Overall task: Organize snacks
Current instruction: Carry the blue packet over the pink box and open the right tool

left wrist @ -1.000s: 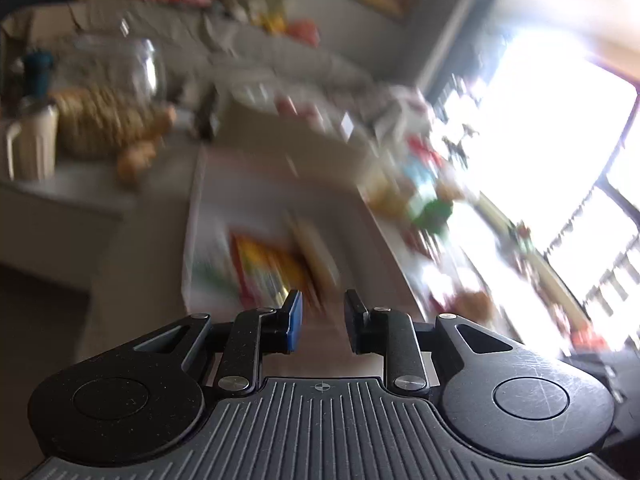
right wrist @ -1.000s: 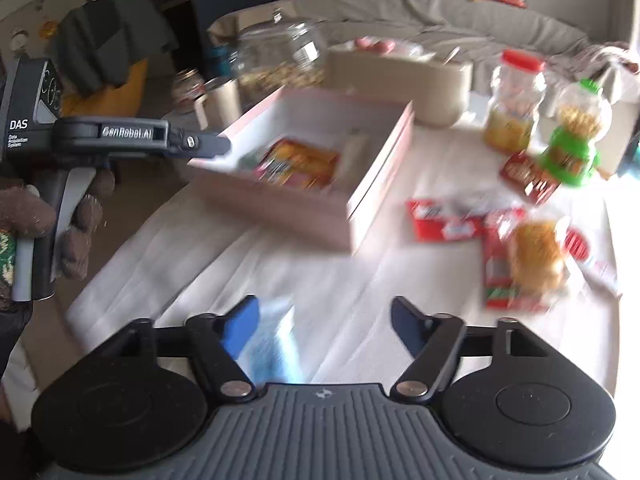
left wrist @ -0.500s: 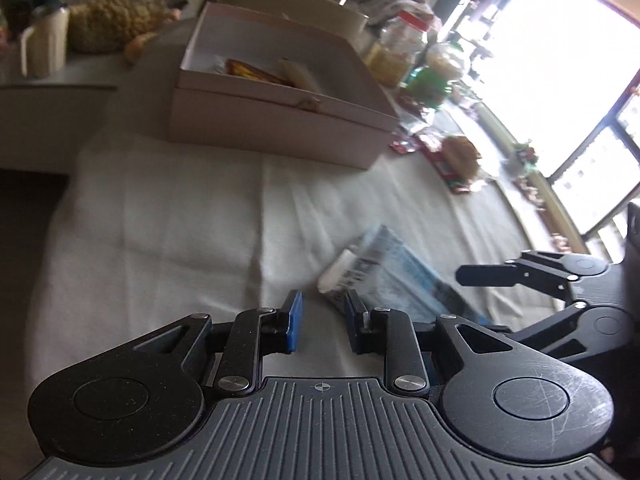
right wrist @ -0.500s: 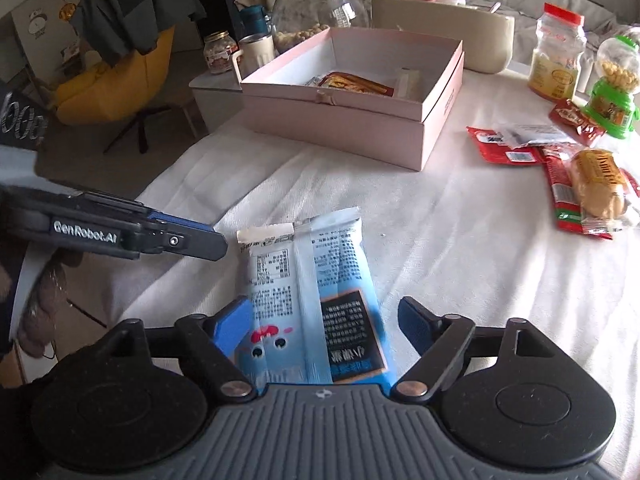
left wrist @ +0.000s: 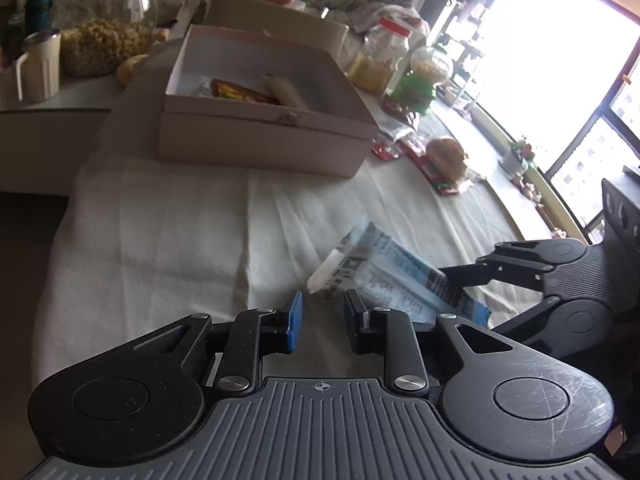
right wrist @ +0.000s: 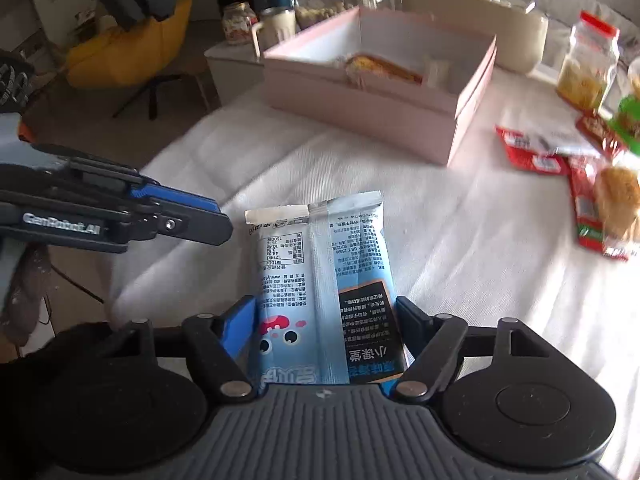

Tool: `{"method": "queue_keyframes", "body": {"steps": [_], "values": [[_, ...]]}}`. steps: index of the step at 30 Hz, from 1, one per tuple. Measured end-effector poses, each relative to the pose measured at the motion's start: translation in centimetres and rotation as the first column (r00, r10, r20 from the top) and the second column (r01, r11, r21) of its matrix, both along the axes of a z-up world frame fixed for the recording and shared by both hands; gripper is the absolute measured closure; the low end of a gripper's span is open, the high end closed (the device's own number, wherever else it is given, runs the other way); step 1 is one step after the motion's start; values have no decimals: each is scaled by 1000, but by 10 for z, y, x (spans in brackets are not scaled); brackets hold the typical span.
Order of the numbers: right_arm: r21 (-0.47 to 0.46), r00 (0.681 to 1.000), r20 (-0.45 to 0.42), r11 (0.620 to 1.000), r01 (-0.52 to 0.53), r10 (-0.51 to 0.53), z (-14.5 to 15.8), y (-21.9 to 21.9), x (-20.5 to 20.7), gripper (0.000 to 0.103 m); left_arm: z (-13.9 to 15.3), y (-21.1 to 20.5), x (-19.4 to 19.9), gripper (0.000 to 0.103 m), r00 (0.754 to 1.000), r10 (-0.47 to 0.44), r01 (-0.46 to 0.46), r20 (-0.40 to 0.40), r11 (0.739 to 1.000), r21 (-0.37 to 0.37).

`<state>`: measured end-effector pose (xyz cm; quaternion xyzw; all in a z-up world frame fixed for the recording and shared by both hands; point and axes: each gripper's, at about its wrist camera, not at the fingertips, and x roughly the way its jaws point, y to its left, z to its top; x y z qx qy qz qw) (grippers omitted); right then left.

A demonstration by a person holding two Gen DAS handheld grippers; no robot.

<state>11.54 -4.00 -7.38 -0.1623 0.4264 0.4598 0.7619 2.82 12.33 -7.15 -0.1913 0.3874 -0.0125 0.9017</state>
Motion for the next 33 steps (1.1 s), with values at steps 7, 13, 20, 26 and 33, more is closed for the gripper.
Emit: {"method": "queue_keyframes", "body": {"steps": [7, 13, 20, 26, 33], "values": [[163, 994, 76, 984, 69, -82, 76, -3, 25, 29, 13, 26, -5, 77, 990, 65, -56, 126, 995, -77], [308, 972, 104, 936, 172, -213, 132, 45, 91, 29, 18, 32, 7, 77, 981, 76, -56, 176, 992, -115], [226, 961, -23, 935, 273, -275, 91, 131, 171, 28, 6, 39, 21, 77, 981, 55, -28, 186, 990, -140], [81, 954, -56, 951, 298, -294, 41, 162, 197, 22, -2, 48, 30, 77, 984, 82, -58, 161, 987, -152], [157, 972, -16, 960, 233, -233, 57, 126, 182, 21, -3, 36, 40, 77, 986, 50, -29, 158, 991, -132]]}}
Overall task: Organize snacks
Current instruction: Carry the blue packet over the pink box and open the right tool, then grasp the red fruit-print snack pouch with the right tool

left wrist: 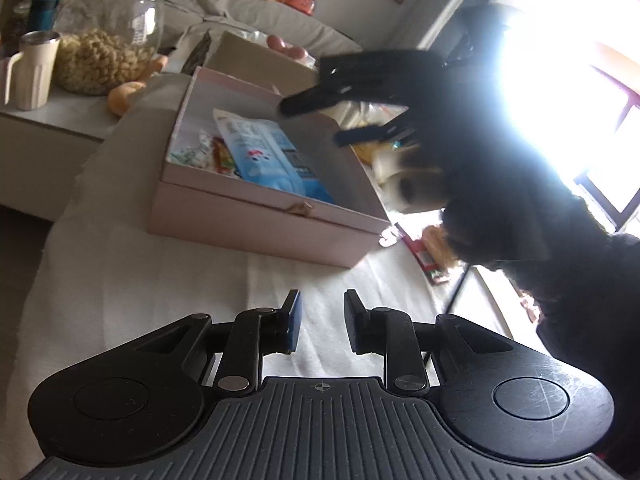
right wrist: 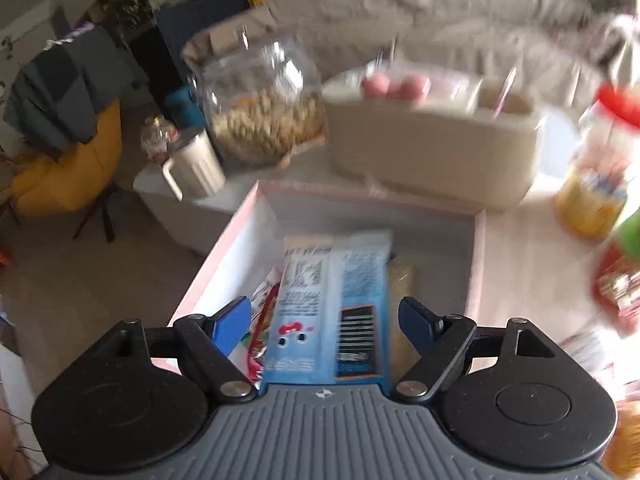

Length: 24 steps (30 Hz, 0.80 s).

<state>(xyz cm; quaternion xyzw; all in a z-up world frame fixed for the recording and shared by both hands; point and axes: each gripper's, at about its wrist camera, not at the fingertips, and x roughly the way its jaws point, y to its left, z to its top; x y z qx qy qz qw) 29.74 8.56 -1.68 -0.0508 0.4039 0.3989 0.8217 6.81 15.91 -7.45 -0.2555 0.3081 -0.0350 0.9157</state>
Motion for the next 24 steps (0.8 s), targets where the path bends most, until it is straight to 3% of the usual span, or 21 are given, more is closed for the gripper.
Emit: {"method": "queue_keyframes", "body": {"steps": [3, 5, 7, 9, 11, 14, 17, 19, 21, 24], "values": [[-3, 988, 155, 1000, -7, 8, 18, -41, -20, 21, 3, -10, -1, 77, 999, -32, 32, 11, 999, 21], [-35, 960, 281, 999, 27, -16, 24, -77, -33, 19, 4, -17, 0, 77, 998, -49, 47, 31, 998, 47], [-65, 911, 402, 990, 127, -90, 23, -115, -43, 18, 4, -25, 4, 77, 997, -58, 54, 59, 997, 63], [-76, 875, 449, 968, 237, -179, 17, -148, -43, 16, 4, -35, 13, 77, 994, -70, 65, 80, 996, 58], [-90, 879, 394, 941, 326, -267, 9, -176, -29, 16, 4, -47, 23, 77, 992, -94, 90, 86, 995, 52], [1, 884, 187, 900, 435, -428, -6, -218, 3, 16, 2, -68, 40, 77, 988, -143, 139, 62, 988, 71], [93, 840, -84, 835, 543, -537, -34, -244, 43, 16, 0, -88, 59, 77, 985, -169, 164, 40, 980, 112], [127, 820, -195, 815, 566, -539, -55, -243, 67, 16, -4, -95, 76, 77, 986, -168, 168, -11, 979, 116], [131, 813, -242, 813, 568, -529, -65, -228, 94, 16, -8, -99, 90, 77, 984, -179, 180, -10, 978, 108], [44, 809, -211, 822, 568, -548, -71, -190, 133, 16, -10, -104, 100, 77, 981, -196, 193, 8, 972, 136]]}}
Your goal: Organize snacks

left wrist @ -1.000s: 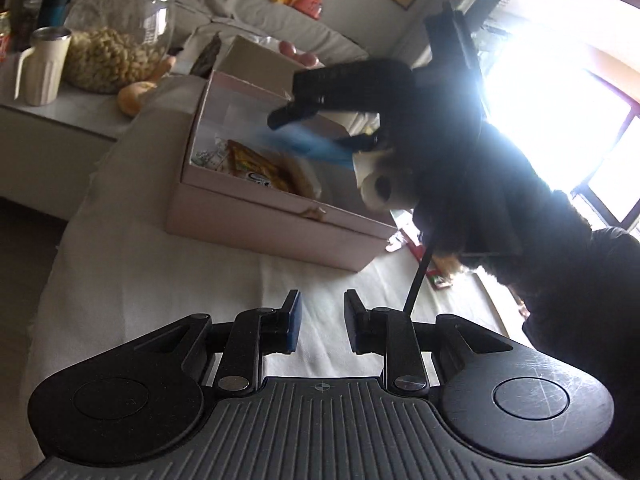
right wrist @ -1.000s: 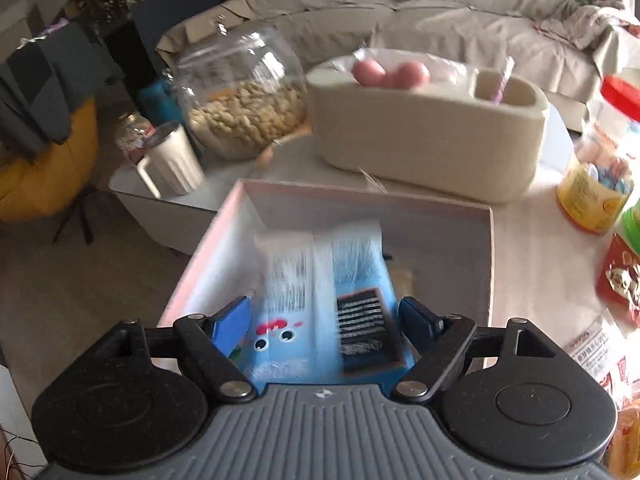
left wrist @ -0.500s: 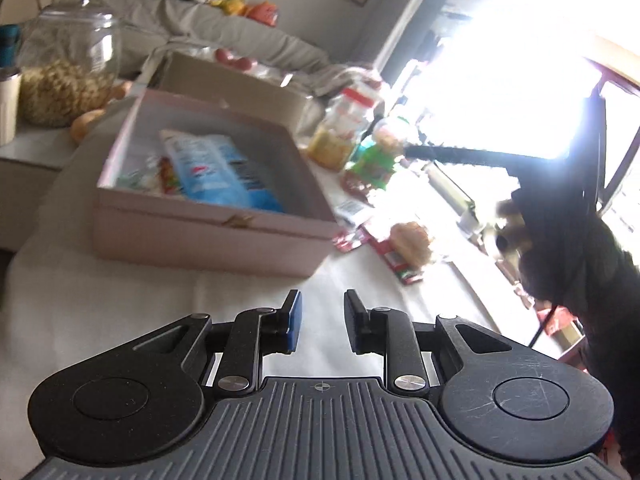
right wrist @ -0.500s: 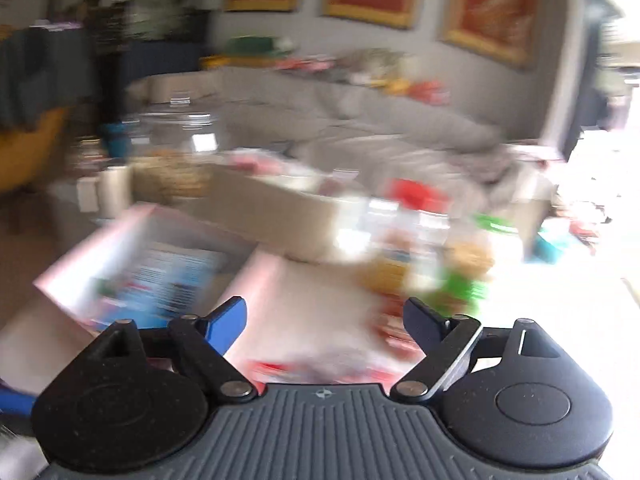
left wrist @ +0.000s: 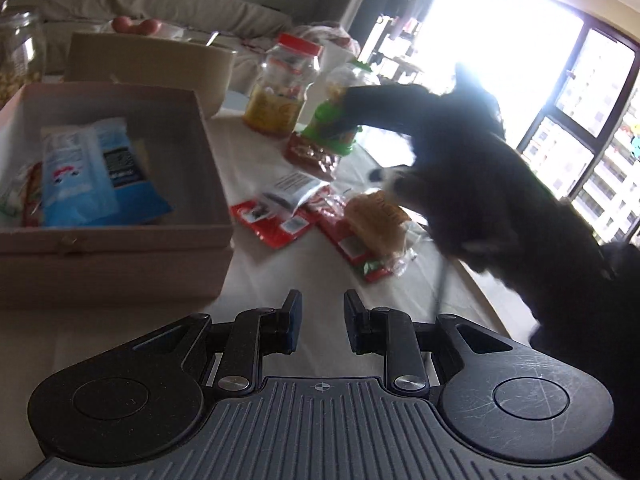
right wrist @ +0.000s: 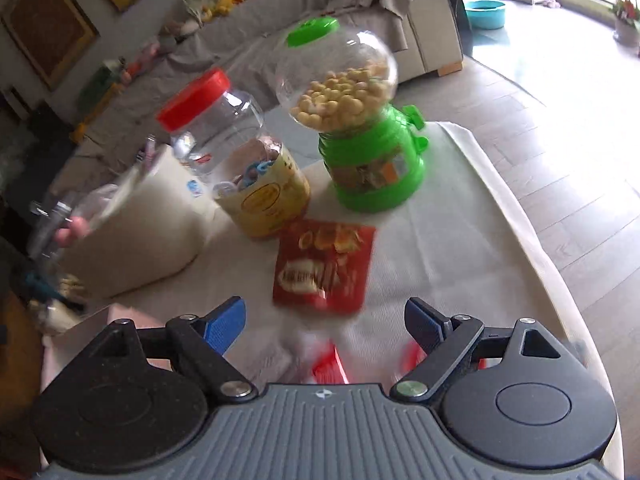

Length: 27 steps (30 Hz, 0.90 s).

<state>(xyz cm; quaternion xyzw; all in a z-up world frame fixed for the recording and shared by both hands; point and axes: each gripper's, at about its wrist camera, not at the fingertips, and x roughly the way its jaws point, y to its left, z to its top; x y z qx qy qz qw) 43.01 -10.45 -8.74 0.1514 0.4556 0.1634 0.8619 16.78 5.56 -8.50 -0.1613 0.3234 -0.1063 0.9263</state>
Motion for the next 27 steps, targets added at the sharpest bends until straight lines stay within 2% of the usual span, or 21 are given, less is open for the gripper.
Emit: {"method": "queue_keyframes", "body": {"steps": [2, 6, 9, 11, 15, 22, 27], "values": [[-84, 1000, -2, 996, -11, 11, -5, 21, 22, 16, 1, -1, 0, 77, 1000, -4, 4, 31, 1000, 17], [-213, 996, -81, 976, -49, 32, -21, 50, 56, 15, 1, 5, 2, 77, 998, -5, 3, 56, 1000, 29], [-257, 995, -31, 962, -98, 93, -20, 57, 51, 22, 0, 14, 4, 77, 998, -18, 18, 56, 1000, 3], [-235, 990, -25, 962, -139, 137, -19, 52, 41, 25, -1, 18, 4, 77, 998, -29, 30, 58, 999, -19], [-188, 967, -25, 949, -254, 254, -16, 40, 6, 26, -9, 18, 10, 77, 997, -67, 69, 28, 996, -60], [-100, 885, -22, 880, -465, 465, -7, 19, -82, 26, -13, 18, 9, 77, 997, -69, 65, -23, 991, -121], [-125, 840, 26, 835, -536, 542, -3, 4, -156, 24, -15, 29, 4, 77, 998, -18, 9, -58, 989, -150]]}}
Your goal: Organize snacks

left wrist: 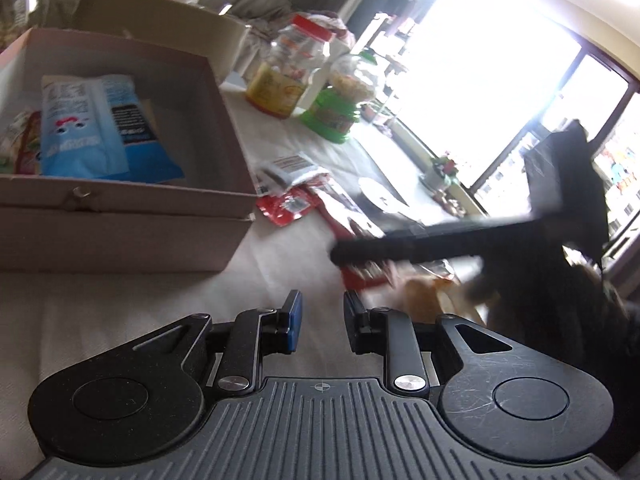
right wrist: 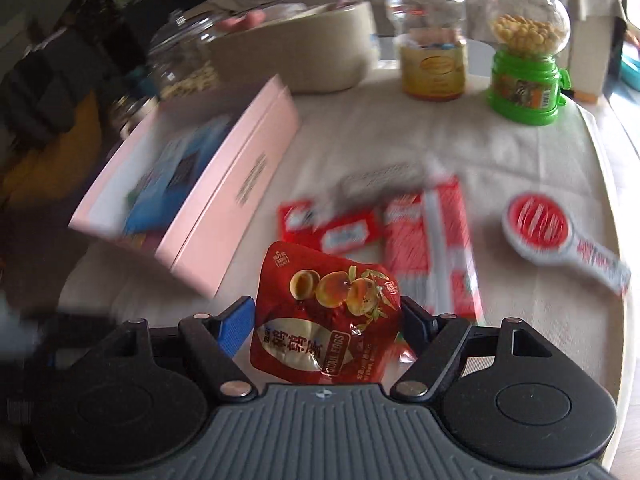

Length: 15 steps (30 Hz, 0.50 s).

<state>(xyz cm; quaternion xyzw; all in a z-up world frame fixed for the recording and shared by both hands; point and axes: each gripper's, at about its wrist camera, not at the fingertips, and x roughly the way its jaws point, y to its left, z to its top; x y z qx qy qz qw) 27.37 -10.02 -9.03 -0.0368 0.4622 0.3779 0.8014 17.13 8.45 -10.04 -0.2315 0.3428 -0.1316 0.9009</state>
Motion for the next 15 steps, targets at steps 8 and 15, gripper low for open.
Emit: {"method": "queue_keyframes", "body": {"steps": [8, 15], "values": [[50, 993, 112, 998, -40, 35, 23, -14, -41, 19, 9, 7, -12, 77, 999, 35, -35, 11, 999, 3], [-16, 944, 258, 977, 214, -203, 24, -27, 0, 19, 68, -23, 33, 77, 976, -181, 155, 117, 966, 208]]}}
